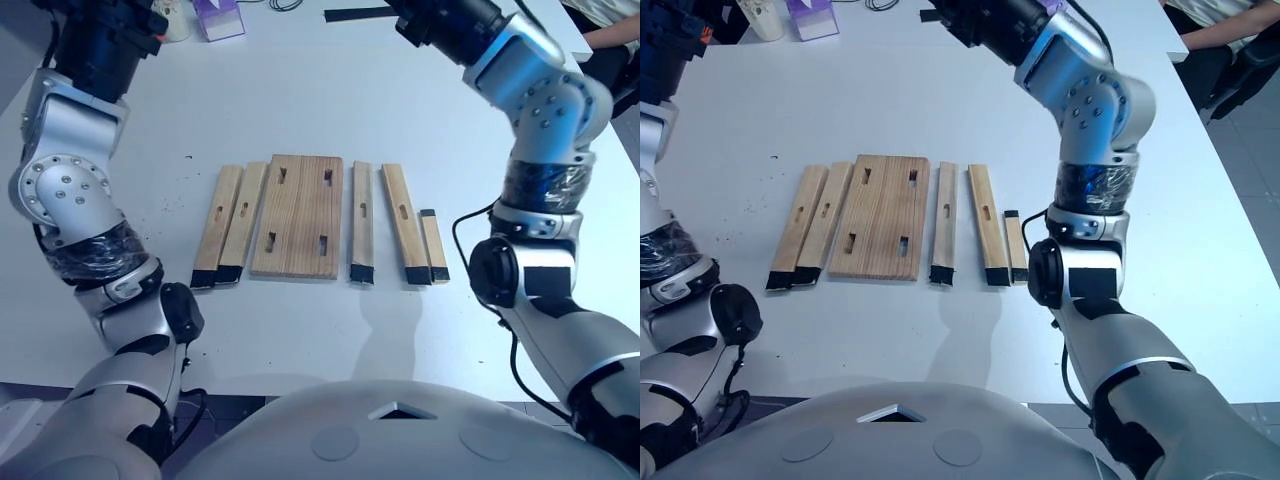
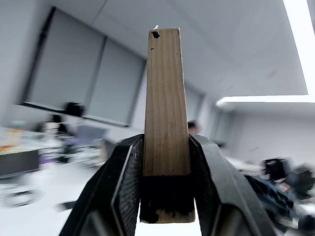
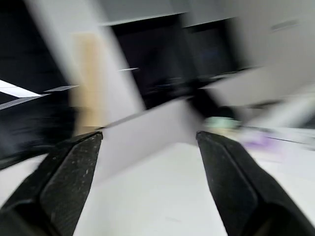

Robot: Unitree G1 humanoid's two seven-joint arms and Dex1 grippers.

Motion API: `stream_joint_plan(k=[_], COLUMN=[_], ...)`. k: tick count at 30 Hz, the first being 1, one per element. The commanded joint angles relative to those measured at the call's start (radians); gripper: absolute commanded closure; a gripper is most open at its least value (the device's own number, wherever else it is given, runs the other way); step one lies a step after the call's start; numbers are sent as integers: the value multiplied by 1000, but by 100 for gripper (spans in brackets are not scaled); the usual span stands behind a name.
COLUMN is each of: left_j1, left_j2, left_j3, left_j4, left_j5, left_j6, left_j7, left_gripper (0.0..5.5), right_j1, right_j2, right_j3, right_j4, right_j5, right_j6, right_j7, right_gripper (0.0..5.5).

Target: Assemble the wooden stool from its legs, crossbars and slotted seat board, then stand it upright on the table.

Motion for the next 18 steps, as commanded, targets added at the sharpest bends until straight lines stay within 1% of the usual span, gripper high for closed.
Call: stream_joint_plan(k=[1,4,7,18], left_j1=[27,75,105,147], left_j2=[-33,-44,-38,-6], left_j3=[-75,-118,-150,-201], left_j4=[-71,-132,-171,-215], left_j5=[-83,-117,-129,-153], left_j6=[48,56,57,58], left_j7=[-41,-74,-102,-149], left_gripper=[420,420,420,420], right_j1=[-69,-118,-138,-158], right_j2=[-118,-154,-171,-202], right_j3=[-16,1,23,63], right_j4=[-27,69,110,147], right_j5=[174,186,170,149], right_j6=[103,121,112,90], right_j7=[212,264,296,350], right_gripper=[196,196,196,196])
